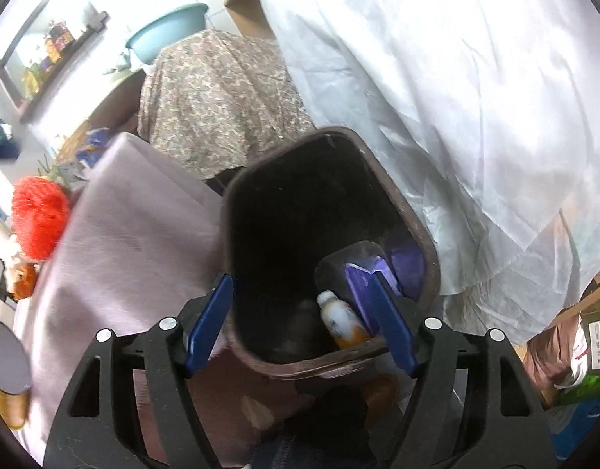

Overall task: Collect trash
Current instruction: 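Grasp the yellow chip can with the left tool while the right tool grasps the orange net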

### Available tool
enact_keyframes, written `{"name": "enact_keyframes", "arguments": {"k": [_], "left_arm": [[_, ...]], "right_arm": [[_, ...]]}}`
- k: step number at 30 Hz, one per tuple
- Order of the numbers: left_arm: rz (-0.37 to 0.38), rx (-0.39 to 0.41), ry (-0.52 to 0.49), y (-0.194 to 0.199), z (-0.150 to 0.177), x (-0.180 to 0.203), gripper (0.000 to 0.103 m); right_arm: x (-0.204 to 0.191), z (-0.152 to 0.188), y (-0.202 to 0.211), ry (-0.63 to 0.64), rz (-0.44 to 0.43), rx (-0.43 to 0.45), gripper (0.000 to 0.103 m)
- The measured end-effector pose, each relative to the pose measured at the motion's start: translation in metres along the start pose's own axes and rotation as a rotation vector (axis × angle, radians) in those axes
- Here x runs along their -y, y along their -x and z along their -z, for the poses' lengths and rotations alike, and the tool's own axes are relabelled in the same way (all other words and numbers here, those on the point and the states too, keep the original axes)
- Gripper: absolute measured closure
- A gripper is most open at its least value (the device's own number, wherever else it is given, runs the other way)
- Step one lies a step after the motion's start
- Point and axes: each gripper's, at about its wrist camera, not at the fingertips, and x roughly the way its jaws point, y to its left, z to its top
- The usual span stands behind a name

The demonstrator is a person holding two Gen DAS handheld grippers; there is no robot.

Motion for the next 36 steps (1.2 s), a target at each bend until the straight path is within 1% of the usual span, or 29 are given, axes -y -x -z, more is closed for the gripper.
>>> {"name": "enact_keyframes", "arguments": {"k": [2, 4, 5, 6, 9, 10, 13, 14, 17, 19, 21, 23, 24, 27, 31, 34, 36], "left_arm": [[-0.023, 0.003, -0.021, 0.017, 0.029, 0.002, 0.009], [-0.015, -0.010, -0.028, 0.027, 0.051, -0.002, 0.009], [-0.009, -0.017, -0.032, 0.030, 0.061, -0.003, 0.009], [-0.008, -0.031, -0.038, 0.030, 0.072, -0.002, 0.008], [-0.010, -0.080, -0.058, 0.031, 0.093, -0.005, 0.007], [-0.012, -0.112, -0.062, 0.025, 0.100, -0.005, 0.007], [0.007, -0.173, -0.068, 0.007, 0.110, -0.001, 0.007], [0.011, -0.180, -0.074, 0.003, 0.112, 0.002, 0.007], [-0.010, -0.199, -0.108, -0.012, 0.114, 0.010, 0.007], [-0.023, -0.199, -0.120, -0.017, 0.115, 0.014, 0.008], [-0.029, -0.203, -0.119, -0.022, 0.115, 0.014, 0.014], [-0.028, -0.204, -0.111, -0.022, 0.117, 0.010, 0.034], [-0.037, -0.207, -0.106, -0.024, 0.116, 0.009, 0.037], [-0.032, -0.187, -0.082, -0.019, 0.125, 0.006, 0.037], [-0.012, -0.123, 0.008, -0.004, 0.141, -0.006, 0.037], [-0.053, -0.035, 0.072, 0.015, 0.156, -0.017, 0.037], [-0.052, 0.031, 0.134, 0.031, 0.165, -0.028, 0.037]], "right_arm": [[-0.009, -0.002, 0.008, 0.003, -0.015, 0.008, 0.028], [-0.015, -0.005, 0.014, 0.005, -0.026, 0.012, 0.024], [-0.020, -0.007, 0.018, 0.008, -0.032, 0.015, 0.024], [-0.024, -0.008, 0.021, 0.015, -0.037, 0.017, 0.023], [-0.037, -0.013, 0.030, 0.030, -0.059, 0.014, 0.023], [-0.042, -0.014, 0.033, 0.031, -0.070, 0.012, 0.023], [-0.057, -0.016, 0.043, 0.057, -0.105, 0.022, 0.023], [-0.064, -0.017, 0.047, 0.076, -0.117, 0.029, 0.023], [-0.082, -0.021, 0.054, 0.125, -0.161, 0.041, 0.023], [-0.092, -0.025, 0.056, 0.149, -0.174, 0.042, 0.023], [-0.100, -0.028, 0.059, 0.164, -0.186, 0.049, 0.023], [-0.106, -0.027, 0.061, 0.172, -0.200, 0.050, 0.023], [-0.108, -0.027, 0.062, 0.174, -0.205, 0.048, 0.023], [-0.120, -0.026, 0.064, 0.196, -0.226, 0.039, 0.023], [-0.137, -0.028, 0.062, 0.231, -0.285, 0.022, 0.023], [-0.154, -0.029, 0.061, 0.264, -0.338, 0.011, 0.023], [-0.168, -0.030, 0.059, 0.300, -0.361, 0.011, 0.023]]}}
